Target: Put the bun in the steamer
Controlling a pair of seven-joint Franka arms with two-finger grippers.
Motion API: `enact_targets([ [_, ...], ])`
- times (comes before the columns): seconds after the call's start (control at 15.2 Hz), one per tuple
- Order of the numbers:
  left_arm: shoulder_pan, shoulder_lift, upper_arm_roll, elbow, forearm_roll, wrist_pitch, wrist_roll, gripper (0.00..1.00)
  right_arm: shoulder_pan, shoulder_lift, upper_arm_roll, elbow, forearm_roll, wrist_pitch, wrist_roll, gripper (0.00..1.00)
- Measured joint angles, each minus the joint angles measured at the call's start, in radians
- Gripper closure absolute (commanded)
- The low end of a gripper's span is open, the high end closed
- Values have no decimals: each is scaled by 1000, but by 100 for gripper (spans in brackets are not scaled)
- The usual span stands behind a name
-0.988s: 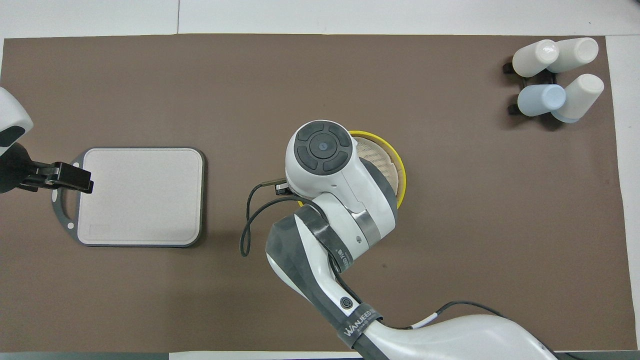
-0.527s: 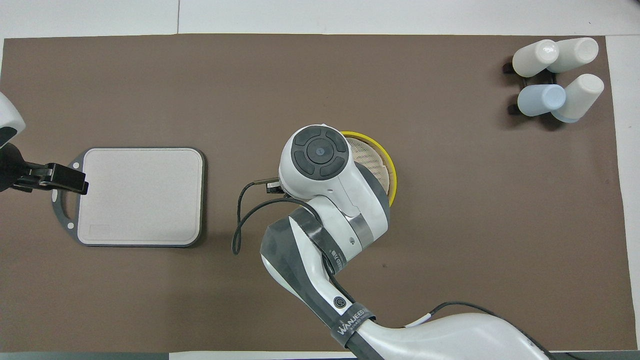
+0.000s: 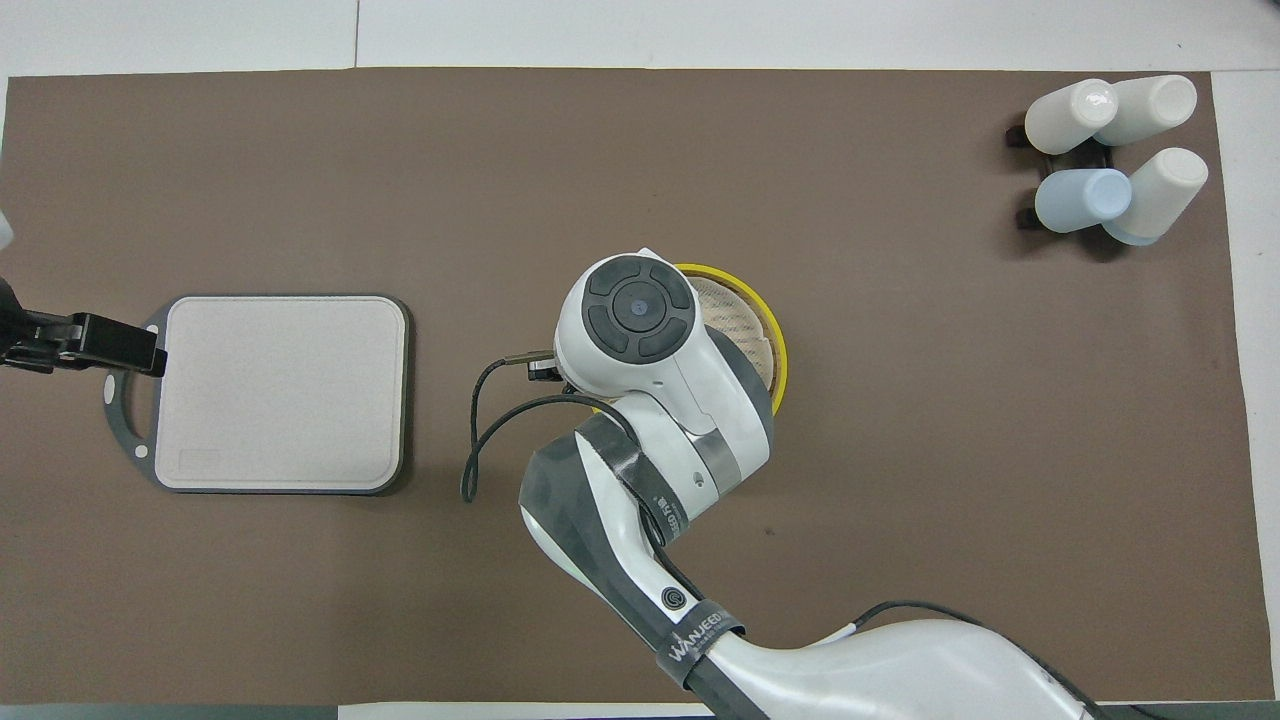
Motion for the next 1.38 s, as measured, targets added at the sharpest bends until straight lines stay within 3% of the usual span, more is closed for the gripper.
enact_targets([
  [1.38, 0, 0, -4, 1, -1, 12, 0, 0, -36, 37, -1, 33, 62, 50, 23, 100],
])
